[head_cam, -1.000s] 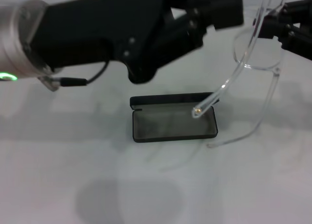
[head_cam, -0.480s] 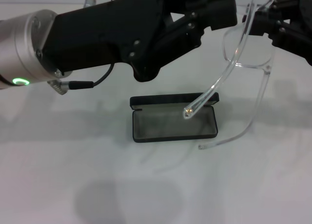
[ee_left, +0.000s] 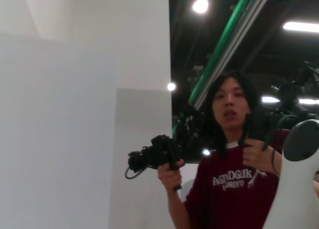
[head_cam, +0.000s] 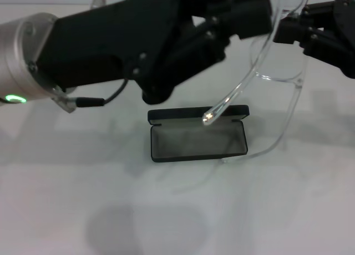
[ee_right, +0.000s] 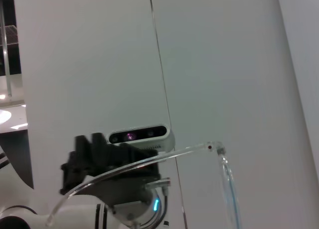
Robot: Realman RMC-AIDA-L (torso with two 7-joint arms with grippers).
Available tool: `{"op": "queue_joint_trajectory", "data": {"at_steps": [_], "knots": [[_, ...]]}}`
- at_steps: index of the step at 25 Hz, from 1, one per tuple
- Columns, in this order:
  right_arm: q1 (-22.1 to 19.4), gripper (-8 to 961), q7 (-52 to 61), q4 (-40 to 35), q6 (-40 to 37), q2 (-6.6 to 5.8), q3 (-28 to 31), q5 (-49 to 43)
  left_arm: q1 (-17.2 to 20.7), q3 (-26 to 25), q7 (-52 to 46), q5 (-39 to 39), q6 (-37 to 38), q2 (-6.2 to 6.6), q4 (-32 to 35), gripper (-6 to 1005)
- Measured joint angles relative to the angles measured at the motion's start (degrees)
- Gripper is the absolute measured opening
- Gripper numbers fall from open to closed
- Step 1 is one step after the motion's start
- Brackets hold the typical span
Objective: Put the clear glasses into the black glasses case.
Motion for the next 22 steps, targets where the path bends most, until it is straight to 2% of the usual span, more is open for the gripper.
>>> {"op": "queue_joint_trajectory", "data": {"at_steps": [9,18,22], "knots": [[3.0,100,-0.3,2.5,0.8,0.28,-1.3,1.3,-0.4,1.5,0.7,1.3,-0.4,-0.06,-2.1,76],[3.6,100,-0.2,3.4,0.6,0.29,-4.8,4.8,-0.8,1.2,6.4,1.1,-0.6,-0.02,-7.8,75],[3.7,100,-0.1,3.5,1.0,0.37,-5.4,4.8,-0.8,1.3,7.7,1.2,-1.5,-0.06,-8.4,75]]}}
